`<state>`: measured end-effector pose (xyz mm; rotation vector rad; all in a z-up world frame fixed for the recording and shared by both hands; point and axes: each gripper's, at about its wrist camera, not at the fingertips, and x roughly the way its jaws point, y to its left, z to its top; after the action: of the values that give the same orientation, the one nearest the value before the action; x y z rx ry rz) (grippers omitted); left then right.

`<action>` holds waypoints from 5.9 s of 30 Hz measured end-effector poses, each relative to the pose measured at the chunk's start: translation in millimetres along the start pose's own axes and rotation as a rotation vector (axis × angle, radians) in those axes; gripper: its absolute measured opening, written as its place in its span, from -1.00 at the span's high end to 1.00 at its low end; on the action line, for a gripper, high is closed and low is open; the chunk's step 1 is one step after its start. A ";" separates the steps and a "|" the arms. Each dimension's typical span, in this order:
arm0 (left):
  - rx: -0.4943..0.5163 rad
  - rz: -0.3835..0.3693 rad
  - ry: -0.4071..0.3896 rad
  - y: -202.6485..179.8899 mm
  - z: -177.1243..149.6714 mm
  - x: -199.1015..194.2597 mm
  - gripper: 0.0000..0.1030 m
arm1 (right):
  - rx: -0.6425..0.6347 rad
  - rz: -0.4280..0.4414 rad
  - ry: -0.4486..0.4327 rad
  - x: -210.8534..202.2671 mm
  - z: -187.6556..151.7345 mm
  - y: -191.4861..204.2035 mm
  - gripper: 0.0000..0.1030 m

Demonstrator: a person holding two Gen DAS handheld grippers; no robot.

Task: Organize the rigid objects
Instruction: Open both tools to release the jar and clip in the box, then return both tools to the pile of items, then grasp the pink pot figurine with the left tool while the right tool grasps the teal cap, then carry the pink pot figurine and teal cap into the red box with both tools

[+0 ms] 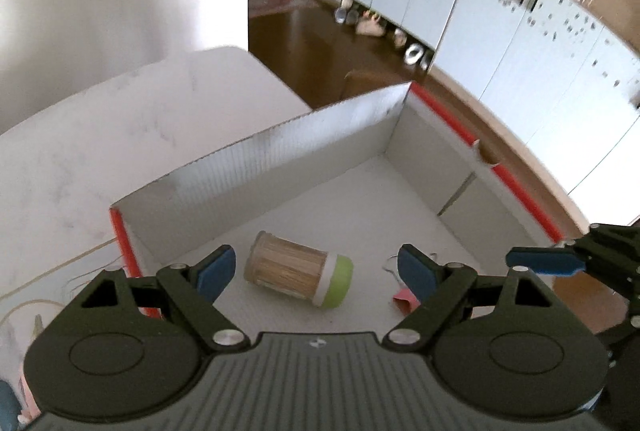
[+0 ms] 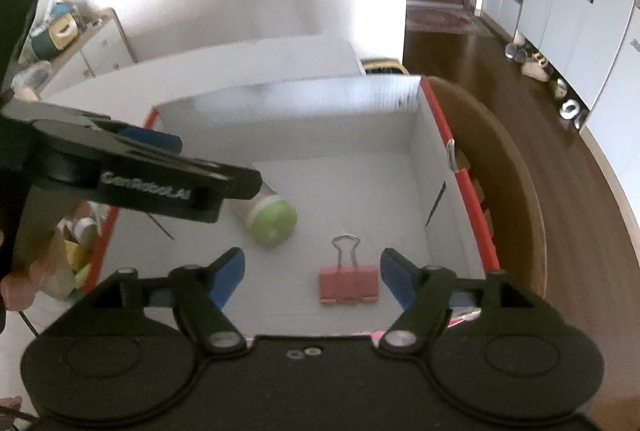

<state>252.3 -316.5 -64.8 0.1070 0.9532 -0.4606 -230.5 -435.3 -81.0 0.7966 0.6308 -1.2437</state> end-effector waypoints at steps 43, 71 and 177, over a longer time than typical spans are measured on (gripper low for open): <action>-0.081 0.088 -0.319 146.9 -151.5 -179.1 -0.87 | 0.038 0.059 -0.263 -26.3 -54.2 200.7 -1.00; -0.161 0.131 -0.118 284.0 -208.6 -112.5 -0.87 | 0.060 -0.104 -0.083 84.7 -56.3 300.8 -0.83; 0.054 -0.088 -0.135 45.5 -65.5 -107.1 0.31 | 0.412 -0.362 -0.264 -46.4 -66.9 49.5 0.43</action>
<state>169.2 -221.2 -21.7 0.0817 0.8150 -0.5680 -192.0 -348.3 -74.6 0.8570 0.3099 -1.8136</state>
